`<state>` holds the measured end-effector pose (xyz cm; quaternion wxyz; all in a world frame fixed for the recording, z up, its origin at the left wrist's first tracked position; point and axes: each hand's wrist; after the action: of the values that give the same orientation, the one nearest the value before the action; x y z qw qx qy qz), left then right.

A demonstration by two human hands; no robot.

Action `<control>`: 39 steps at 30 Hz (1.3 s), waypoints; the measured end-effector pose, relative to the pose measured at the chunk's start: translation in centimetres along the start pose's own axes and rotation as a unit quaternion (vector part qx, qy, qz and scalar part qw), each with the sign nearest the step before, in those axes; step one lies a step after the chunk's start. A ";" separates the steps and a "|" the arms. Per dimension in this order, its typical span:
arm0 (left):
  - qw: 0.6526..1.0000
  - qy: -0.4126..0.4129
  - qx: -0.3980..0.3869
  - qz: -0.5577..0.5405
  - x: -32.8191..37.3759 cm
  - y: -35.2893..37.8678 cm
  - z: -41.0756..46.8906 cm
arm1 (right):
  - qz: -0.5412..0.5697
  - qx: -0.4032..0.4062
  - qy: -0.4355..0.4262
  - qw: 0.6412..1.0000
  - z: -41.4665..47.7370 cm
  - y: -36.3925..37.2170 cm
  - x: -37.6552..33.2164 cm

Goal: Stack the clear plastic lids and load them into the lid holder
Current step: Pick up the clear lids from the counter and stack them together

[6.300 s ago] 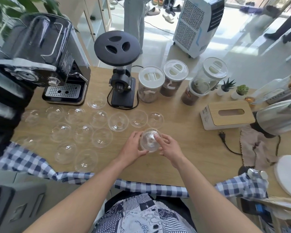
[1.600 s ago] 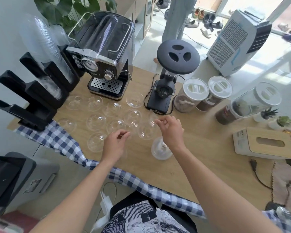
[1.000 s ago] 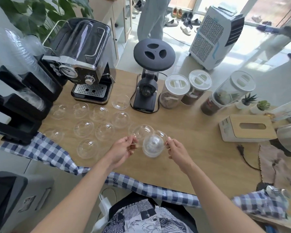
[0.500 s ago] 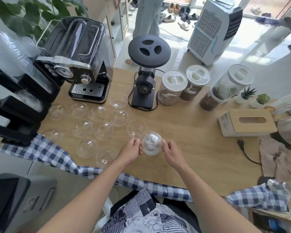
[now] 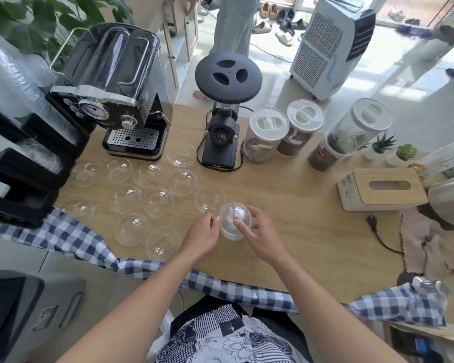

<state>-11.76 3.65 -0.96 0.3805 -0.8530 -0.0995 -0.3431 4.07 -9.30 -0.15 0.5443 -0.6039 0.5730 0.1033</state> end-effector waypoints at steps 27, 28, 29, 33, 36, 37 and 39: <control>0.967 0.023 0.094 0.235 -9.9 -4.6 -3.9 | -0.587 -0.100 -0.151 0.789 5.6 7.3 -10.4; 0.969 0.022 0.094 0.229 -9.9 -4.6 -3.9 | -0.592 -0.104 -0.145 0.786 5.7 7.6 -10.5; 0.970 0.025 0.096 0.221 -9.9 -4.7 -4.0 | -0.594 -0.105 -0.141 0.785 5.8 7.8 -10.6; 0.976 0.031 0.123 0.174 -10.0 -5.3 -4.2 | -0.565 -0.075 -0.152 0.807 6.1 8.0 -10.3; 0.986 0.012 0.142 0.088 -10.2 -5.8 -4.1 | -0.515 -0.036 -0.159 0.842 6.7 7.3 -10.1; 0.989 -0.002 0.143 0.041 -10.0 -6.1 -4.0 | -0.488 -0.022 -0.153 0.859 6.9 7.0 -10.1; 0.987 -0.032 0.148 -0.049 -9.3 -7.0 -3.8 | -0.392 0.011 -0.125 0.911 7.3 6.1 -10.2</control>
<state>-23.57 6.61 -1.24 0.4824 -0.7917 -0.2028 -0.3151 -0.44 3.84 1.40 0.6149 -0.7561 0.2185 -0.0500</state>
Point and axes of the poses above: each hand's wrist, its own z-axis towards the middle knuckle, its own y-axis out of the palm, x = y × z, and after that the axes turned 3 degrees about -z, right-handed
